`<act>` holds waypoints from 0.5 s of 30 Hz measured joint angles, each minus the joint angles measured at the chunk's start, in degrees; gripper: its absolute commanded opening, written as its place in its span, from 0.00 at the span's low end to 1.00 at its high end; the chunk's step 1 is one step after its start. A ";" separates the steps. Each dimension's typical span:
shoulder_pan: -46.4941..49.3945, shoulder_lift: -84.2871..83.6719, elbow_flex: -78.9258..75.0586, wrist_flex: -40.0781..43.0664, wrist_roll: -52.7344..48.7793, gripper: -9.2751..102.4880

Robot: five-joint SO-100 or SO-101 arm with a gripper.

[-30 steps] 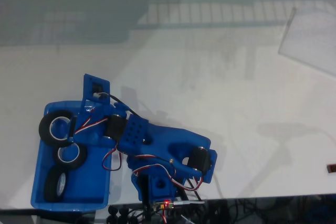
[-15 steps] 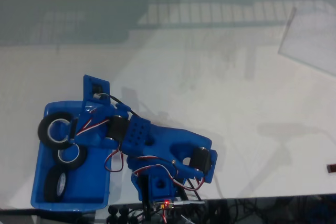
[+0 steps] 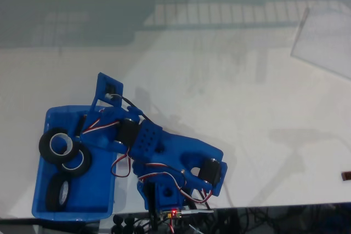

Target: Grasp all tape and put them in the bin.

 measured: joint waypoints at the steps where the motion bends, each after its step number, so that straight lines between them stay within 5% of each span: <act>1: 1.05 0.35 0.00 -0.79 0.00 0.38; 15: 43.95 13.45 14.24 -28.21 2.55 0.34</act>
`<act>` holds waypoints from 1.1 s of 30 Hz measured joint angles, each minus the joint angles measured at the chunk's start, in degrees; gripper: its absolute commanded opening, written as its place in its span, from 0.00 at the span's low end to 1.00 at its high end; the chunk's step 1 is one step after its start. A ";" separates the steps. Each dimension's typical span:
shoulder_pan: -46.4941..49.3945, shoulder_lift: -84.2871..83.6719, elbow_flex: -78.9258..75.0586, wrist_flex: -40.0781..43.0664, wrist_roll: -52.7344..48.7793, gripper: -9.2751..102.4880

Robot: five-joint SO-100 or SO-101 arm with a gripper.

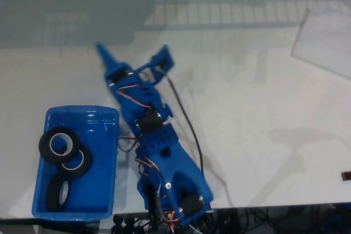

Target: Grasp all tape and put them in the bin.

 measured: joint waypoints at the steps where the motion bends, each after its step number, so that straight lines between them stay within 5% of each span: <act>1: 3.16 2.02 2.11 -0.70 0.26 0.34; 9: 18.63 11.95 13.80 -1.67 0.79 0.32; 20: 22.15 11.95 17.93 0.26 -1.23 0.27; 28: 22.50 11.95 18.63 5.54 -2.81 0.09; 33: 22.50 11.95 18.63 7.65 -4.04 0.08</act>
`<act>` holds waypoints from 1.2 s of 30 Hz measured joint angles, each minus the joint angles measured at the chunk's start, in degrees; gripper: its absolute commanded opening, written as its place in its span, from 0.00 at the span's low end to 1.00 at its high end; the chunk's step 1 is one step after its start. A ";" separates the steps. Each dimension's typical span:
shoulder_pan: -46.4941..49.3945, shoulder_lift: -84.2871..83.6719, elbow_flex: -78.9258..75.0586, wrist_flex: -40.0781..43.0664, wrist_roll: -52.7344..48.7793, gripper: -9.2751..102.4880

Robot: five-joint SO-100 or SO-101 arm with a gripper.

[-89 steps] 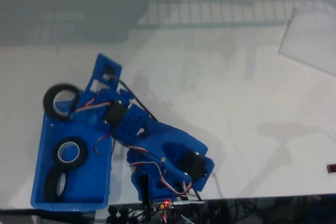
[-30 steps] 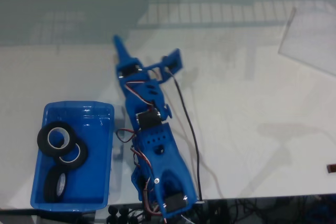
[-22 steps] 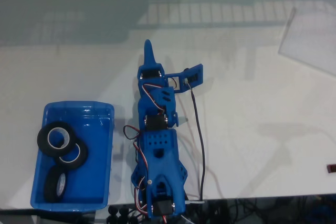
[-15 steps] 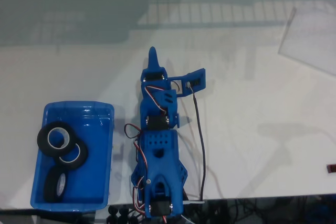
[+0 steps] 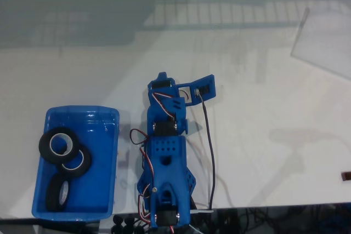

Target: Grasp all tape and put them in the bin.

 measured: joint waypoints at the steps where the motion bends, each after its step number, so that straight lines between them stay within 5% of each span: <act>1: 0.00 0.00 0.00 0.26 -0.26 0.08; 36: 0.00 0.00 0.00 0.88 -1.67 0.08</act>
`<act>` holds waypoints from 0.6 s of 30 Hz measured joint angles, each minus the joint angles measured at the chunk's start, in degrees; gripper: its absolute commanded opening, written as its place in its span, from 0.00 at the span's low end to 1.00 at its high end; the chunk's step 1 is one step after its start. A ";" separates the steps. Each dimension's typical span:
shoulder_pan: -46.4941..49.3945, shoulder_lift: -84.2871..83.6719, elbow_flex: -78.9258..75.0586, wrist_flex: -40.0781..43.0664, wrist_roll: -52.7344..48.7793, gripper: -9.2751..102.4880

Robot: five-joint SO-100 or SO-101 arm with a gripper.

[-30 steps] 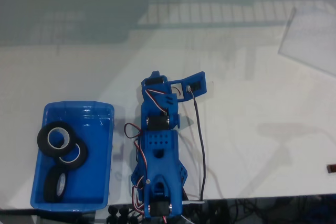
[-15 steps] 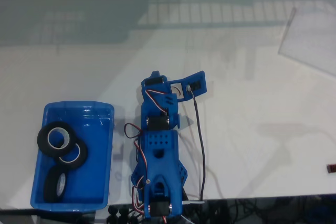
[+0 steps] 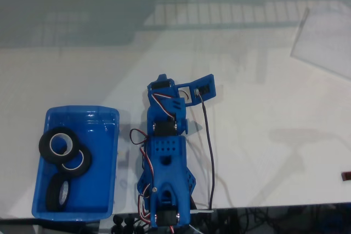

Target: Grasp all tape and put them in the bin.

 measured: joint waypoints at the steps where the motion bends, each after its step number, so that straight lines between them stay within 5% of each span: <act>1: 0.00 0.00 0.00 0.00 -0.09 0.08; 18: 0.00 0.00 0.00 0.00 -0.62 0.08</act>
